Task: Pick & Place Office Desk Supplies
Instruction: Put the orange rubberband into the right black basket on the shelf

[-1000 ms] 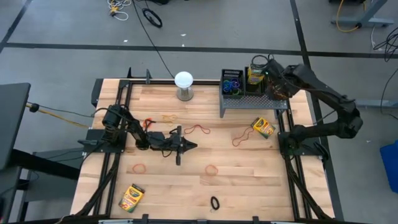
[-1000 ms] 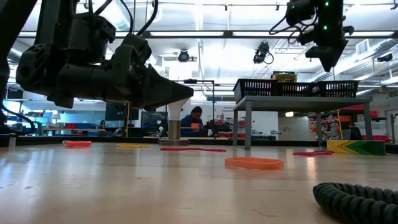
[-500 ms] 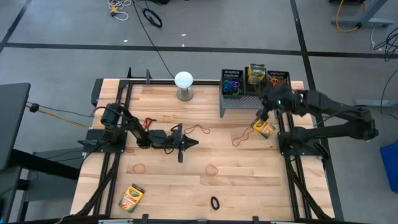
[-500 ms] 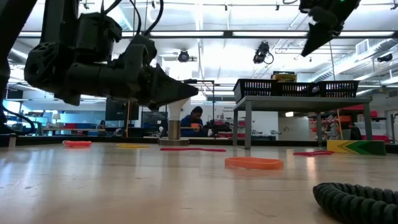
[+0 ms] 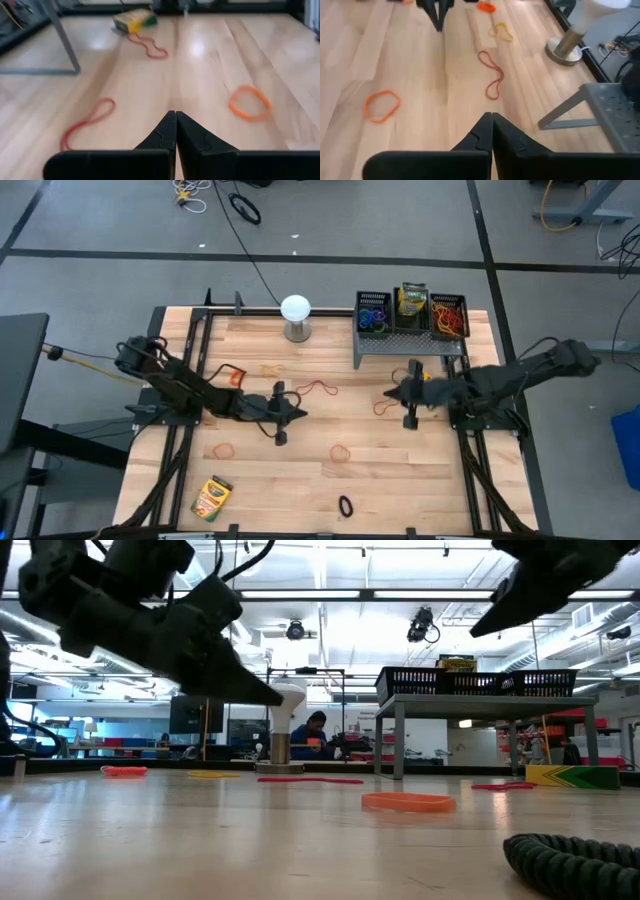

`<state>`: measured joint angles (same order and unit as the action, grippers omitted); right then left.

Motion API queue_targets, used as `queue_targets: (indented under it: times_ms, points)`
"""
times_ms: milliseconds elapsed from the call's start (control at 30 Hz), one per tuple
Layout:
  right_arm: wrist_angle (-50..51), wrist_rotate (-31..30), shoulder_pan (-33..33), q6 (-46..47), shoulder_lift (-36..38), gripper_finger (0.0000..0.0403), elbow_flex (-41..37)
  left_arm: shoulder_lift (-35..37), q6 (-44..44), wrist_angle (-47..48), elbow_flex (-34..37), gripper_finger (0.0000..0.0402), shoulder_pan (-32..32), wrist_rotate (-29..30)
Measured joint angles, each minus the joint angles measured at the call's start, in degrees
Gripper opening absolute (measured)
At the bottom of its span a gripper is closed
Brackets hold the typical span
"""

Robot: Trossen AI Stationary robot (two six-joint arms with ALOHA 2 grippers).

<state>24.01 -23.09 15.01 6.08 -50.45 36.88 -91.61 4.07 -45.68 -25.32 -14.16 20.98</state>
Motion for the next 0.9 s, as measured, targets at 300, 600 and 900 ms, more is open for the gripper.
queue_targets:
  times_ms: [300,600,900]
  points:
    - [0.7,-8.9,12.5,8.1,-12.7,0.0013,1.1,-0.7,5.6,20.0,-7.3,0.0007,-3.9,5.2]
    - [-15.7,-5.4,17.8,11.2,-29.5,0.0101,2.2,-4.9,3.3,23.8,-14.0,0.0007,-5.7,4.9]
    - [-25.9,0.9,19.3,0.9,-43.5,0.0194,5.3,-8.8,4.1,23.6,-14.0,0.0008,-5.6,4.5]
